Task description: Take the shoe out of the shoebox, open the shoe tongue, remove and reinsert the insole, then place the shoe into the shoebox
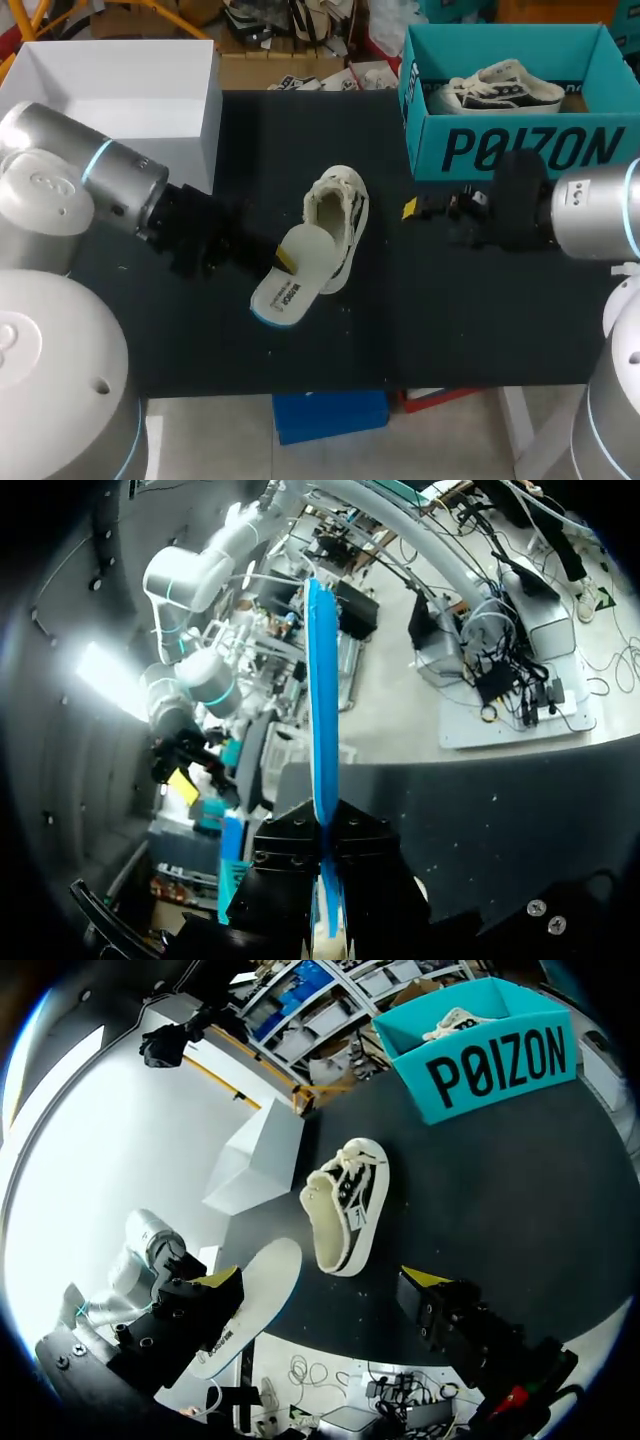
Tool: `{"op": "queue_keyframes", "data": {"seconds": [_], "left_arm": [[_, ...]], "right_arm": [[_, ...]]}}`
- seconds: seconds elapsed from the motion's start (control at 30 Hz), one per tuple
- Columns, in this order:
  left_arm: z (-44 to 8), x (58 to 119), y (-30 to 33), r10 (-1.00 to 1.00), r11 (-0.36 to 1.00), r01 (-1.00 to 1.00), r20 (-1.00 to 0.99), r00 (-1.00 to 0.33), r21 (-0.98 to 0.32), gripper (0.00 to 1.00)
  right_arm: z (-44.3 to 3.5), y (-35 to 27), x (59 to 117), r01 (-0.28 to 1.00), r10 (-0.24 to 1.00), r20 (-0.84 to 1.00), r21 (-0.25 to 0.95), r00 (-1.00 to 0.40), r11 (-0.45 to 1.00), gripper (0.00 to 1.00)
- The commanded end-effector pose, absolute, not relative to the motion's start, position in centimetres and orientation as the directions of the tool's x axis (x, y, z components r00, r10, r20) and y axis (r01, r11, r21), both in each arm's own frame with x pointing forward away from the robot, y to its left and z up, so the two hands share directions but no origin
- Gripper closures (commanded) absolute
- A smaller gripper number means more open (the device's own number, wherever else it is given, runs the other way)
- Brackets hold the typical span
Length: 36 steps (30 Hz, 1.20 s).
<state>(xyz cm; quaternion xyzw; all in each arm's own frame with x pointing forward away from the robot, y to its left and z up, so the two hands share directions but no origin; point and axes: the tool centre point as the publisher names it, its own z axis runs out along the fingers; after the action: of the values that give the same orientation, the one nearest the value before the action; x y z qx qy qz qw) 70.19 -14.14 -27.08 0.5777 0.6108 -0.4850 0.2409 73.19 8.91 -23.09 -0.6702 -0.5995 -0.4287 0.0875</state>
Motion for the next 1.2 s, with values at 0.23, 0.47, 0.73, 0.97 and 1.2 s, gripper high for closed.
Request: {"op": "queue_keyframes", "data": {"seconds": [0.23, 0.47, 0.73, 0.97, 1.2], "left_arm": [[-30.0, 71.8, -14.8, 0.608, -0.206, 0.901, -0.771, -0.188, -0.382, 1.0], [-31.5, 73.4, -15.5, 0.642, -0.202, 0.898, -0.746, -0.18, -0.391, 1.0], [-32.7, 75.7, -16.2, 0.665, -0.181, 0.909, -0.727, -0.168, -0.376, 1.0], [-34.0, 78.2, -17.1, 0.667, -0.164, 0.929, -0.731, -0.143, -0.331, 1.0], [-34.6, 80.2, -18.2, 0.655, -0.156, 0.941, -0.744, -0.129, -0.3, 1.0]], "right_arm": [[-23.0, 9.1, 73.2, 0.879, 0.746, 0.662, 0.396, -0.072, -0.267, 0.0], [-23.0, 9.1, 73.2, 0.879, 0.746, 0.662, 0.396, -0.072, -0.267, 0.0], [-23.0, 9.1, 73.2, 0.879, 0.746, 0.662, 0.396, -0.072, -0.267, 0.0], [-23.0, 9.1, 73.2, 0.879, 0.746, 0.662, 0.396, -0.072, -0.267, 0.0], [-23.0, 9.1, 73.2, 0.879, 0.746, 0.662, 0.396, -0.072, -0.267, 0.0]]}}
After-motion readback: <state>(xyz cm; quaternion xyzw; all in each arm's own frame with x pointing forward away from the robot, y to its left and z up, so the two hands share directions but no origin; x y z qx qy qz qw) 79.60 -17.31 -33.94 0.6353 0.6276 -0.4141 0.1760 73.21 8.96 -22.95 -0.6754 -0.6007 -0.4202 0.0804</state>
